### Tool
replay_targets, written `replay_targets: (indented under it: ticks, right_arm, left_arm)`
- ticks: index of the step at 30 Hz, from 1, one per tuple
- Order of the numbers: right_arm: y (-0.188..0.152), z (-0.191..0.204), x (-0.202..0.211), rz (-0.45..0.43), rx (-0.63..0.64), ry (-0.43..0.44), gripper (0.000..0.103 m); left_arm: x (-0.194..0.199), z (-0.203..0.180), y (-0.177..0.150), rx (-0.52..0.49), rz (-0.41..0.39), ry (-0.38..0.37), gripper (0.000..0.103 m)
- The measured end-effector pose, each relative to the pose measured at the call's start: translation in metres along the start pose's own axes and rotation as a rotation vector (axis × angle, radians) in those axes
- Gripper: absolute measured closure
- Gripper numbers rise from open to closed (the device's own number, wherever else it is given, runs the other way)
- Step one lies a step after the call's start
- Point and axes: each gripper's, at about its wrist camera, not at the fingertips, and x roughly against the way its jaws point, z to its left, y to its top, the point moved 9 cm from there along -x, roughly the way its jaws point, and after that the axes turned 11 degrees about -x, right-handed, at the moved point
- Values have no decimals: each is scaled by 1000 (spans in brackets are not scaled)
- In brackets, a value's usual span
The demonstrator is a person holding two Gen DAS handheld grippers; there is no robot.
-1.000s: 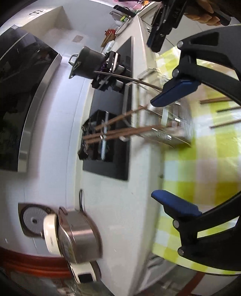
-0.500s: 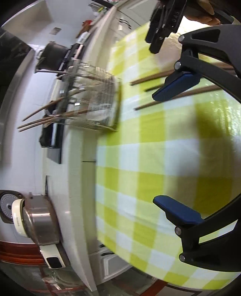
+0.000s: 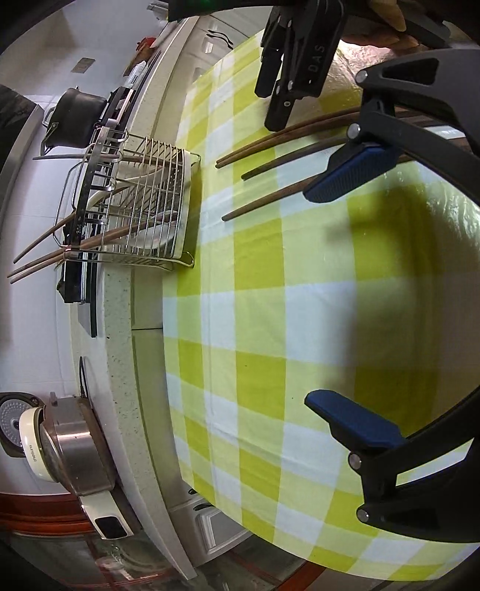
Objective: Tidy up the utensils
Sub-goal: 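Move both tools back down over the remaining chopsticks, then grasp a wooden chopstick with the right tool while the left tool grasps another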
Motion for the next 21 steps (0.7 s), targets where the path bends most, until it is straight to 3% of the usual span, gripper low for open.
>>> replay_targets:
  ticks: [12,21]
  right_arm:
    - [3,5,-6,-1,3,-72,32]
    - [2,-5,-9,9,-44,-127,39]
  left_arm:
    - [0,9,-1,42,-12,-15,5]
    - [7,15,1,43,-30,-22,5]
